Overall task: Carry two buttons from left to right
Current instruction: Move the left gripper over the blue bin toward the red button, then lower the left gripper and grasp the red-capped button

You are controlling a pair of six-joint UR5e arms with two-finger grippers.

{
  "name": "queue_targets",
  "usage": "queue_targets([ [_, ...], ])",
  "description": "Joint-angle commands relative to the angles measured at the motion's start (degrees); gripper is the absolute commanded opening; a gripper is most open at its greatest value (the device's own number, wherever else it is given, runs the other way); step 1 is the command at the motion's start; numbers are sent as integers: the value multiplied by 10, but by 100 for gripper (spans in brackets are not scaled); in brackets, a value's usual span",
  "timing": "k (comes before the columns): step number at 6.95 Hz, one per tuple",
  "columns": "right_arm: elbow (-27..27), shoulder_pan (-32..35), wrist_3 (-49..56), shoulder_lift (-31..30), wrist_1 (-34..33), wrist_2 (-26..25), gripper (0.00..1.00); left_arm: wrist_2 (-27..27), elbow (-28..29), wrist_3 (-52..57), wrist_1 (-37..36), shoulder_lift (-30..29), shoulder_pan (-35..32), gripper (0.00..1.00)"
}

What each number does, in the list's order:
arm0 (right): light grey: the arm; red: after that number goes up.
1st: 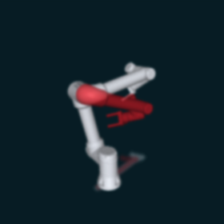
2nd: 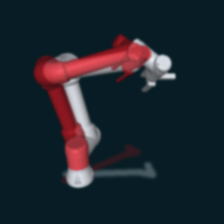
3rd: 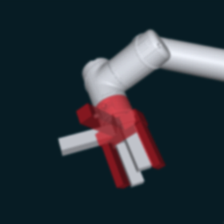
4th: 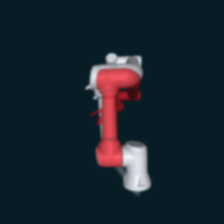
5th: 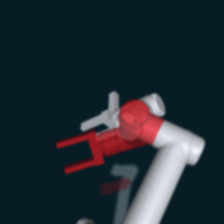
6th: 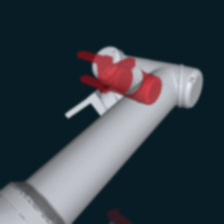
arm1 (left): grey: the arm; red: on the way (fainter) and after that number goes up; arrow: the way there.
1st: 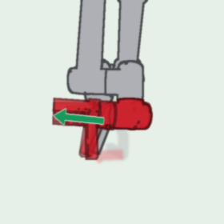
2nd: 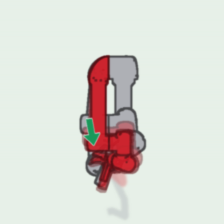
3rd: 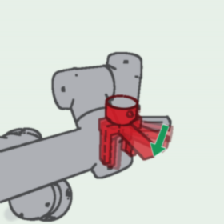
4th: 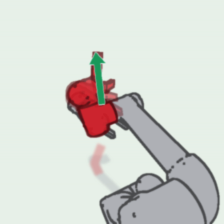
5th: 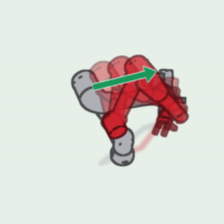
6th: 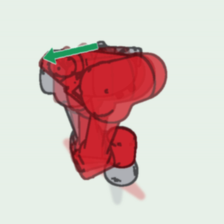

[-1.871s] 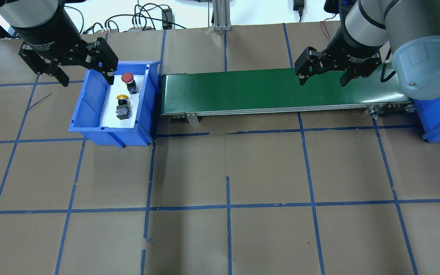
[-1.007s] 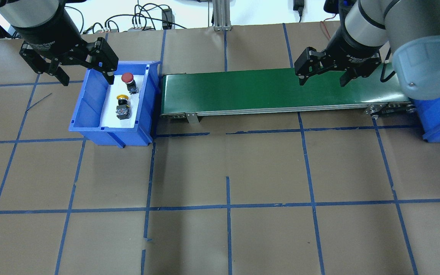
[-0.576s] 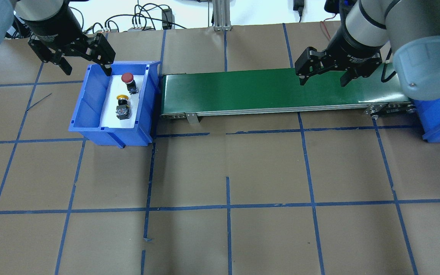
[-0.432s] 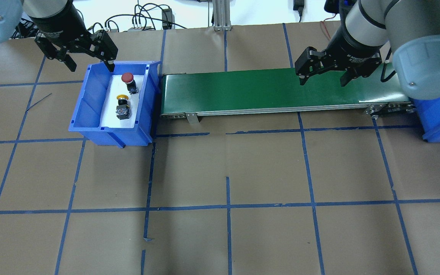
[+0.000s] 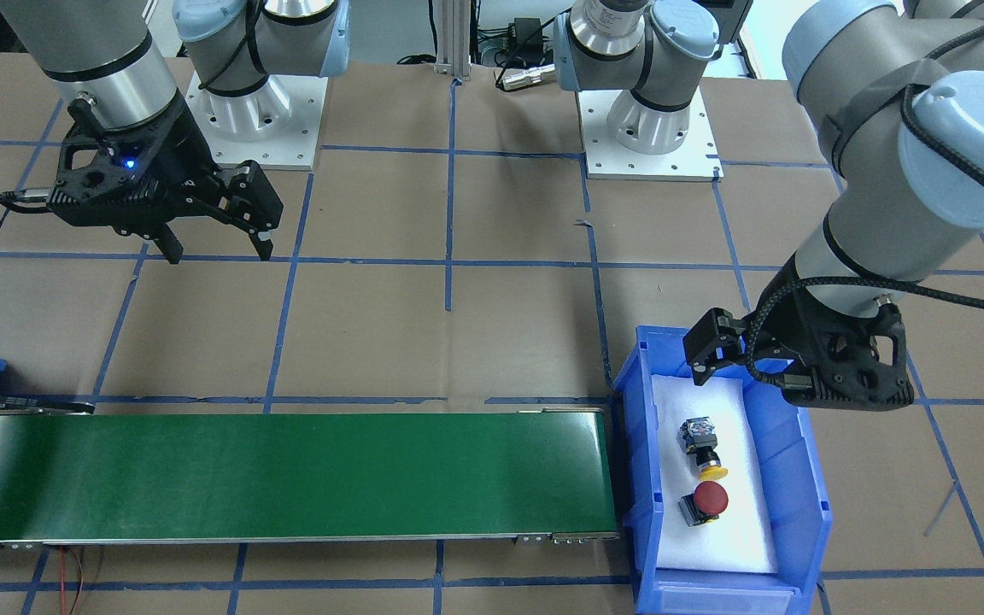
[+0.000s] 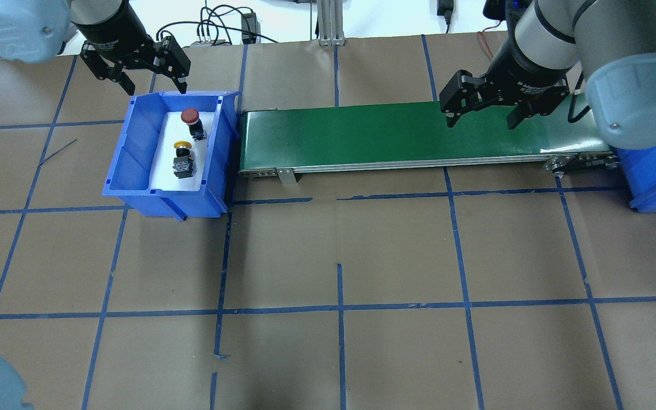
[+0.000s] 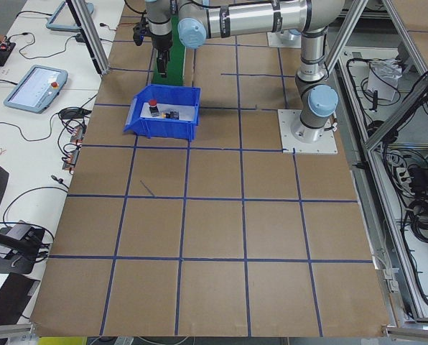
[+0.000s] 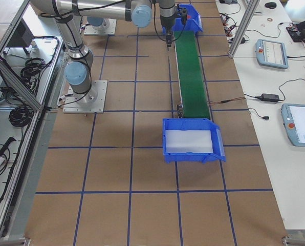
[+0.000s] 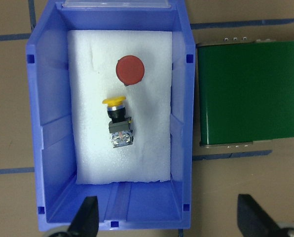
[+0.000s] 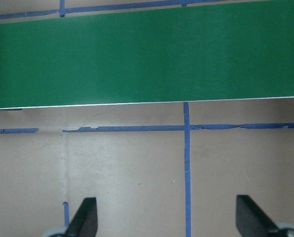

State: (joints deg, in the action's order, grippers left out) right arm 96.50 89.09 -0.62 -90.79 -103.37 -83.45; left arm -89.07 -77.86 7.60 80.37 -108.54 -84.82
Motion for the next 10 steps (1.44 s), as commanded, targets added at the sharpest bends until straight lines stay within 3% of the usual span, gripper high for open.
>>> queue_targets([
  [1,0,1,0,0,0,0,100,-13,2,-37,-55,-53,0,100],
  [4,2,0,0,0,0,0,100,-11,17,-74,-135,-126,1,100],
  [10,4,-1,1,0,-1,0,100,-12,-13,-123,-161,-150,2,98],
])
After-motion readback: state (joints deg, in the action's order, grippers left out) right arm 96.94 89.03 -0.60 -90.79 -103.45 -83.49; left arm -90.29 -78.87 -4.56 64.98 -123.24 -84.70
